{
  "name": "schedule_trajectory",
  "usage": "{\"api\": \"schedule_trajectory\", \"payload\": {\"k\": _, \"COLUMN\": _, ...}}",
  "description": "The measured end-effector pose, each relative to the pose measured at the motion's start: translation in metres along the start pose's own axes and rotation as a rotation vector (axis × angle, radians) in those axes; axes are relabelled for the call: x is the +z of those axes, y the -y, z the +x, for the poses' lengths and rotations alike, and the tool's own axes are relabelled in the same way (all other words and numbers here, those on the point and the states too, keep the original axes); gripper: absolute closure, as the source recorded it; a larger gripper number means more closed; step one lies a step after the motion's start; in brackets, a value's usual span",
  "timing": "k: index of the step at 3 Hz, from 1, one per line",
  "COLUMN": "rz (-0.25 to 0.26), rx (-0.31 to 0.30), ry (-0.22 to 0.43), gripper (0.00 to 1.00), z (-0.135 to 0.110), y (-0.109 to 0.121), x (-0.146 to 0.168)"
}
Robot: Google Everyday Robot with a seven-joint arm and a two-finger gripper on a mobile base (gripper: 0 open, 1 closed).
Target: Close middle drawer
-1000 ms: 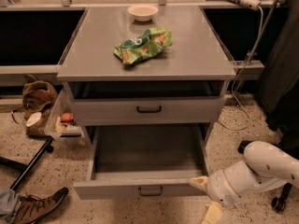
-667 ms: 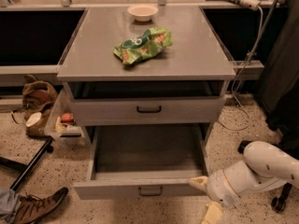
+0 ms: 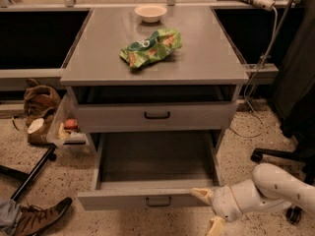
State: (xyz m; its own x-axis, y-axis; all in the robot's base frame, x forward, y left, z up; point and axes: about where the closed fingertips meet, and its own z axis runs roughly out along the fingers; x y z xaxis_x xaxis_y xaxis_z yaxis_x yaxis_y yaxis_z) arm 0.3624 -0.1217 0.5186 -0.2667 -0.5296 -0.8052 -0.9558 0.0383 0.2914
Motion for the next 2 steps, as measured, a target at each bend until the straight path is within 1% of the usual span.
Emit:
{"api": "schedule_trajectory", "payload": {"k": 1, "rz": 0.006, "rx": -0.048, "ry": 0.043, "gripper": 0.0, "z": 0.009, "y": 0.011, "x": 0.016}}
{"api": "schedule_trajectory", "payload": {"k": 2, "rz": 0.038, "rx": -0.065, "ry": 0.04, "gripper": 0.0, "z": 0.02, "y": 0.015, "x": 0.023}}
